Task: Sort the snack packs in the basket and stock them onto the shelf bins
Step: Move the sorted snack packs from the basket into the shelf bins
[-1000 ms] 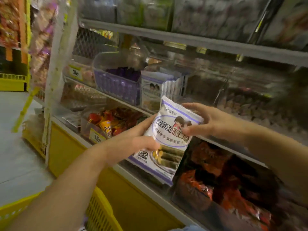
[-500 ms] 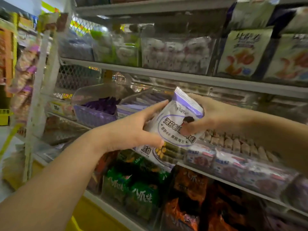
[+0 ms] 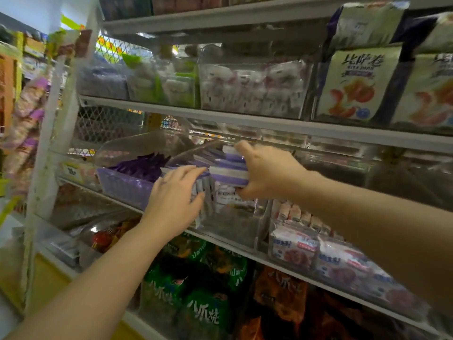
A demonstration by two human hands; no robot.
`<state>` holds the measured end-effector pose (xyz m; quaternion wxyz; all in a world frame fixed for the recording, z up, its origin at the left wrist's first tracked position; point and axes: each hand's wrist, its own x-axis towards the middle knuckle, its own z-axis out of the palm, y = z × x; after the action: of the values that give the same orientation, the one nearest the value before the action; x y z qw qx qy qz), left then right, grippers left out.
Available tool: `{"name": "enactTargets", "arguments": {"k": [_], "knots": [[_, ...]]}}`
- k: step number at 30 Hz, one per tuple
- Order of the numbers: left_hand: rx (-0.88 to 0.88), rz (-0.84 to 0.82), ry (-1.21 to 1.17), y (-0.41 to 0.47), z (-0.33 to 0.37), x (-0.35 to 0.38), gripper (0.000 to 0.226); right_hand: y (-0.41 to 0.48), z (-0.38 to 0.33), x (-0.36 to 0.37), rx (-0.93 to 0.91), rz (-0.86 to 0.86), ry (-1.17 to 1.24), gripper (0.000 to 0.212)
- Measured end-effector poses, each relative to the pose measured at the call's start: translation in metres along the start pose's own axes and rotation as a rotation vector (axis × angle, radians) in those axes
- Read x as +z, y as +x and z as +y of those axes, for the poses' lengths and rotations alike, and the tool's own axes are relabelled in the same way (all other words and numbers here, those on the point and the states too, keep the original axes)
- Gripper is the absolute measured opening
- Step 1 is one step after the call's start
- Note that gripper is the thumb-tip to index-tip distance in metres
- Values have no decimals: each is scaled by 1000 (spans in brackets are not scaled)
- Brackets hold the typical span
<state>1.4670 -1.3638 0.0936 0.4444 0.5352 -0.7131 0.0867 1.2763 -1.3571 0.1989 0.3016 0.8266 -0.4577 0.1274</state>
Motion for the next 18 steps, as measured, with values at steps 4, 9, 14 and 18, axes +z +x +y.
{"name": "enactTargets", "arguments": {"k": [4, 9, 14, 18], "knots": [[-8, -49, 14, -7, -12, 8, 51, 20, -13, 35, 162, -155, 138, 78], [-10, -53, -34, -10, -16, 13, 60, 41, -7, 32, 265, -557, 526, 107], [29, -38, -10, -17, -21, 16, 69, 37, -3, -2, 201, -597, 369, 80], [23, -56, 45, -20, -21, 21, 71, 27, -17, 10, 147, -502, 382, 49]]}}
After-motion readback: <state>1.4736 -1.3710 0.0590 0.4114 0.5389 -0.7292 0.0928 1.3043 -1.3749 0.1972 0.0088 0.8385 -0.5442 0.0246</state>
